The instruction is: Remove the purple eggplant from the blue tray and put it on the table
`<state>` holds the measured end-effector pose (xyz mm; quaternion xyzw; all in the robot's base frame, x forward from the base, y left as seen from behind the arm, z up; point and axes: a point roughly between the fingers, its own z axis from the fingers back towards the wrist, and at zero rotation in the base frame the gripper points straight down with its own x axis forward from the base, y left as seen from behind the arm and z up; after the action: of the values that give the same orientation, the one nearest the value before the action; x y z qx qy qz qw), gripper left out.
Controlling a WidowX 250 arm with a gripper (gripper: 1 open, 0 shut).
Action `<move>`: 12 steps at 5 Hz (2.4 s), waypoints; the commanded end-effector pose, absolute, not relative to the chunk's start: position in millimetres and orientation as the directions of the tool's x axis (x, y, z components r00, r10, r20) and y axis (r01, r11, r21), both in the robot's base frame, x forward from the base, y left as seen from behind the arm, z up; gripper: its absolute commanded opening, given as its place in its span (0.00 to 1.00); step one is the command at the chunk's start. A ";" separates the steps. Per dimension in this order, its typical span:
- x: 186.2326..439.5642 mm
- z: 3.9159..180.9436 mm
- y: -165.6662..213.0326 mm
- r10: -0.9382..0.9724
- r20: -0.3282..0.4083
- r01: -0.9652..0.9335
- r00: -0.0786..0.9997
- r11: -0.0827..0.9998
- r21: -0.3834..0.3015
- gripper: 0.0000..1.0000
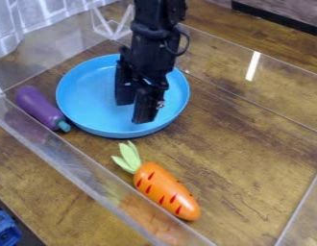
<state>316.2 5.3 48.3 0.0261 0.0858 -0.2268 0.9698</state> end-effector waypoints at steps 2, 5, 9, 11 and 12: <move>331.7 56.5 -1.4 -0.471 -0.115 0.479 0.875 0.876 0.052 0.00; 336.1 52.7 -6.5 -0.495 -0.103 0.502 0.863 0.862 0.065 0.00; 340.5 48.2 -13.2 -0.522 -0.090 0.528 0.848 0.846 0.077 0.00; 342.9 45.7 -16.9 -0.533 -0.083 0.539 0.842 0.838 0.084 0.00; 344.3 44.8 -19.3 -0.540 -0.078 0.545 0.838 0.834 0.086 0.00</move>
<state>332.3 -11.2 30.0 0.0451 0.0553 -0.2730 0.9593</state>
